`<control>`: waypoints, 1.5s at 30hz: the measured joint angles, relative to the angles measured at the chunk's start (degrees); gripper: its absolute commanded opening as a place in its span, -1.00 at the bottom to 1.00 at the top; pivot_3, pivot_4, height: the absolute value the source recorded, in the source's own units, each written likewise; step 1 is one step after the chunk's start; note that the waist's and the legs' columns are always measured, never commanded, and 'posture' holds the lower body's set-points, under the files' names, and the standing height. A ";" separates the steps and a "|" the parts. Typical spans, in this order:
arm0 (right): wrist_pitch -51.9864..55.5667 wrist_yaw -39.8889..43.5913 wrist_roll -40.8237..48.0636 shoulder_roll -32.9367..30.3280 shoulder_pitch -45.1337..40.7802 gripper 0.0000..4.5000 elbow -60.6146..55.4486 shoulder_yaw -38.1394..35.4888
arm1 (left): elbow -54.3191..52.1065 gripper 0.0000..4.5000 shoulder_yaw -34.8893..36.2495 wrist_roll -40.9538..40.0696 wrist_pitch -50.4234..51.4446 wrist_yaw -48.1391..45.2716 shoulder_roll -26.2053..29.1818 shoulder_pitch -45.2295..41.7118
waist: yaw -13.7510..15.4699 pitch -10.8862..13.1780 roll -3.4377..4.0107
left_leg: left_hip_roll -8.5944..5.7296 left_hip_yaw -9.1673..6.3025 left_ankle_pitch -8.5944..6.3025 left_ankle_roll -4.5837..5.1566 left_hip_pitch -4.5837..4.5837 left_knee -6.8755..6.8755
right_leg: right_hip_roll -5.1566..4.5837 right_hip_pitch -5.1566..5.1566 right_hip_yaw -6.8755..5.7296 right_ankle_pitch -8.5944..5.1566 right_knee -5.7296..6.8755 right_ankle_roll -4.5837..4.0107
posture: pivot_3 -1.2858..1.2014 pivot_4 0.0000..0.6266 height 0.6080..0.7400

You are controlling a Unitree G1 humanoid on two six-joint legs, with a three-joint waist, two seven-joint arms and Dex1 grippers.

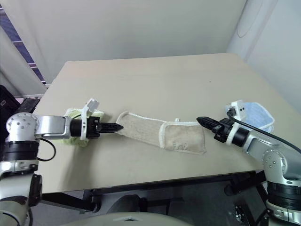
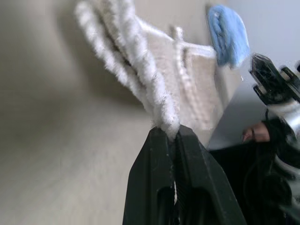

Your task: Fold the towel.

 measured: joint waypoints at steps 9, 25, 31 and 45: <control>-0.54 -3.24 -0.86 -0.53 2.53 -1.00 -0.53 -1.36 | -1.14 -0.99 -11.54 14.04 -4.39 -26.94 -5.77 -14.51 | 0.12 -0.01 0.02 | -0.01 0.00 0.00 0.00 -0.05 -0.50 | -0.04 0.06 -0.01 0.01 -0.67 0.01 | 0.03 -1.00 1.00; -0.46 -8.97 0.42 0.83 8.09 -1.00 -5.60 -5.61 | 15.64 -0.99 -34.32 43.28 -25.18 -47.04 -32.48 -20.82 | 0.27 -0.01 0.01 | 0.00 -0.03 0.00 0.07 -0.73 -0.12 | 0.02 -0.27 0.04 0.13 -0.56 0.22 | 0.03 -1.00 1.00; -0.43 -10.27 0.72 0.83 8.89 -1.00 -5.98 -6.50 | 26.94 -0.99 -34.42 52.25 -33.54 -47.57 -39.70 -21.23 | 0.22 0.00 0.01 | 0.00 -0.05 -0.01 0.11 -0.76 0.15 | 0.03 -0.28 0.01 0.22 -0.34 0.39 | 0.03 -1.00 1.00; -1.76 -11.04 -0.35 0.83 8.30 -1.00 -6.16 -5.22 | 30.45 0.60 -29.20 58.82 -42.06 -54.89 -43.67 -18.28 | 0.25 0.00 0.01 | 0.00 -0.06 -0.03 0.17 -0.79 0.64 | 0.03 -0.27 0.00 0.30 0.12 0.55 | 0.03 -1.00 1.00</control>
